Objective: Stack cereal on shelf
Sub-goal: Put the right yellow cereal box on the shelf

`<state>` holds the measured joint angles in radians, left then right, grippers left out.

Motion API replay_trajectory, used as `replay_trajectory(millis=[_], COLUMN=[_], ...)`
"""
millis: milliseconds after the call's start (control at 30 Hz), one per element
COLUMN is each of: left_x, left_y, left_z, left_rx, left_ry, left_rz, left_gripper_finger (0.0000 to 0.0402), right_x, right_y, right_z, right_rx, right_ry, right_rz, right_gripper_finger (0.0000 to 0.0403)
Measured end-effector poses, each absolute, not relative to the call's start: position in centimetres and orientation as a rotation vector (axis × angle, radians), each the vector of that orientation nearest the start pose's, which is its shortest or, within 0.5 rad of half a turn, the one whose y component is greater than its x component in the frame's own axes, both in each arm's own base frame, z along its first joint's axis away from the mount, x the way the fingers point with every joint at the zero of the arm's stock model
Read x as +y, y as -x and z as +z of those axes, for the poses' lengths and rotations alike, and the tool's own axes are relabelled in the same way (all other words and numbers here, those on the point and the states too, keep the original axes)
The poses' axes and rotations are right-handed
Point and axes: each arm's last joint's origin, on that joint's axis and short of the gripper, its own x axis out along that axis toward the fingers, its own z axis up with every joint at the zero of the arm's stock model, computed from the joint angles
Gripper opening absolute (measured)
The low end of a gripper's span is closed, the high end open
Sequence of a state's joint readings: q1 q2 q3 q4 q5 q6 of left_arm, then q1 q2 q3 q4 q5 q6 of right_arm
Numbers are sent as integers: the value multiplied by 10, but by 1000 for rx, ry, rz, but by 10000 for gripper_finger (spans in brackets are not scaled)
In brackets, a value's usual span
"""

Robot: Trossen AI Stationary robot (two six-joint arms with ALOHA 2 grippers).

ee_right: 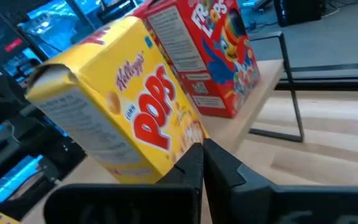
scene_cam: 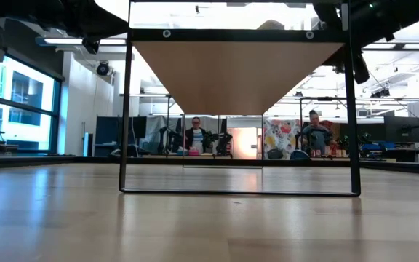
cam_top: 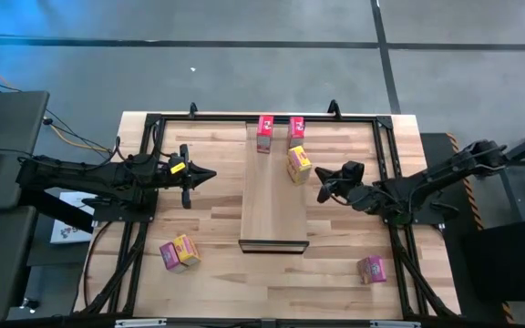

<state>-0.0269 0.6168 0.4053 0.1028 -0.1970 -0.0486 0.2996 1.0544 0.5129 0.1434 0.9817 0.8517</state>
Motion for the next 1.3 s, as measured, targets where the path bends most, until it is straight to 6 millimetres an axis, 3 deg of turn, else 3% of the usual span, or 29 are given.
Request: replay_trajectory(millis=[400, 1300], left_x=[2, 2], left_y=[-152, -152], left_z=[253, 253], left_rx=[105, 107], left_ry=[37, 11], left_rz=[172, 171], left_gripper_finger=[3, 3], right_x=[28, 41], right_y=[-227, -226], right_z=[212, 212], right_rx=[47, 72], right_ry=[-586, -664], right_rz=[-738, -632], right_gripper_finger=[0, 0])
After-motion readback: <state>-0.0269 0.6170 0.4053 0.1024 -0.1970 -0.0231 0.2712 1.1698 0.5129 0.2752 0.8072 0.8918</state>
